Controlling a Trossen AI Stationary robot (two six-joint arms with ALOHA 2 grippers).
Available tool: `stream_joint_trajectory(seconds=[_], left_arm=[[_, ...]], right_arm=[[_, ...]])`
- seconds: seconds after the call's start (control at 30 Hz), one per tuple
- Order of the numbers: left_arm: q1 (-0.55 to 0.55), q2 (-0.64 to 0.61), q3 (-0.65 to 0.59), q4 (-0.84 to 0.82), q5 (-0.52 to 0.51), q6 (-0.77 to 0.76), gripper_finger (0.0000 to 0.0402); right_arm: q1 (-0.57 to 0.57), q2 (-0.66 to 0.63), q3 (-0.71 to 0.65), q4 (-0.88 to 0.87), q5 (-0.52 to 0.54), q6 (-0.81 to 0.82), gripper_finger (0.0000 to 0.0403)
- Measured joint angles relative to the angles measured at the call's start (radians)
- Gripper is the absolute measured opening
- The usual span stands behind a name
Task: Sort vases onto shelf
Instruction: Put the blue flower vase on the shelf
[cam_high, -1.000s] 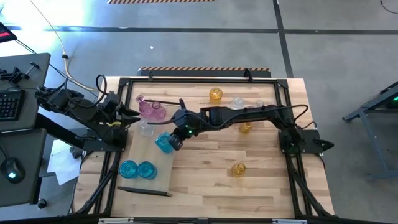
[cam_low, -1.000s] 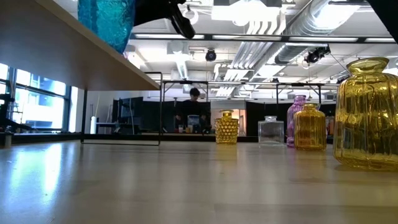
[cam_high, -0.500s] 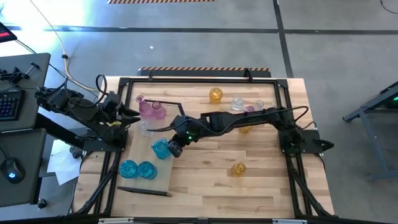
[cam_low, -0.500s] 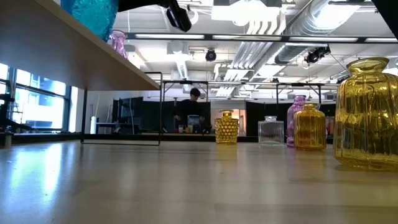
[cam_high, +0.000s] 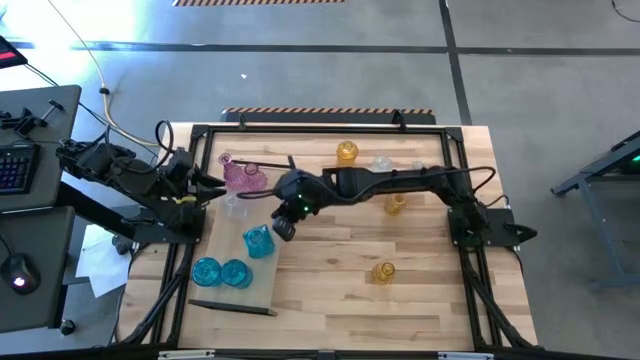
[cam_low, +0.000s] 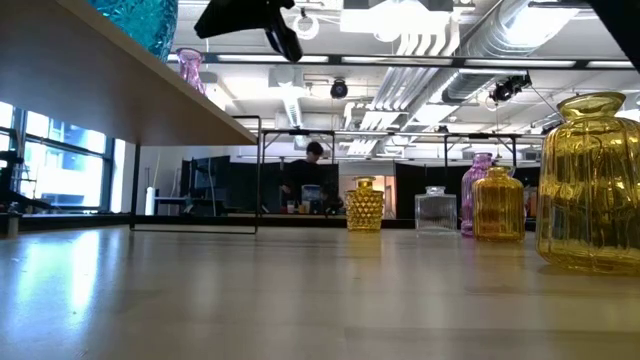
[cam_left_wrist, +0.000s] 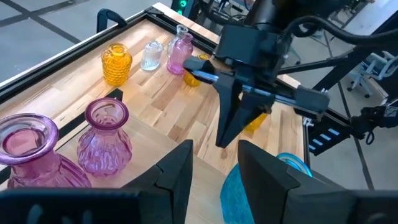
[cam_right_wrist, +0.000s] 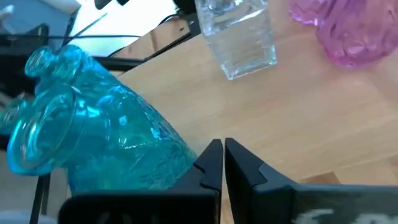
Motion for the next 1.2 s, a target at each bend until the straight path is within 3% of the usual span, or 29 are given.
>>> stream_joint_trajectory(seconds=[0.57,0.93,1.2], left_arm=[[0.0,0.07,0.0,0.024,0.0,-0.017,0.0119],[0.0,0.076,0.0,0.03,0.0,-0.027,0.0119],[0.0,0.076,0.0,0.036,-0.001,-0.027,0.0119]], right_arm=[[-0.053,0.004,-0.011,0.09,-0.199,-0.252,0.0],[-0.076,0.007,-0.101,0.285,-0.288,-0.231,0.0],[-0.075,0.013,-0.113,0.354,-0.294,-0.224,0.0]])
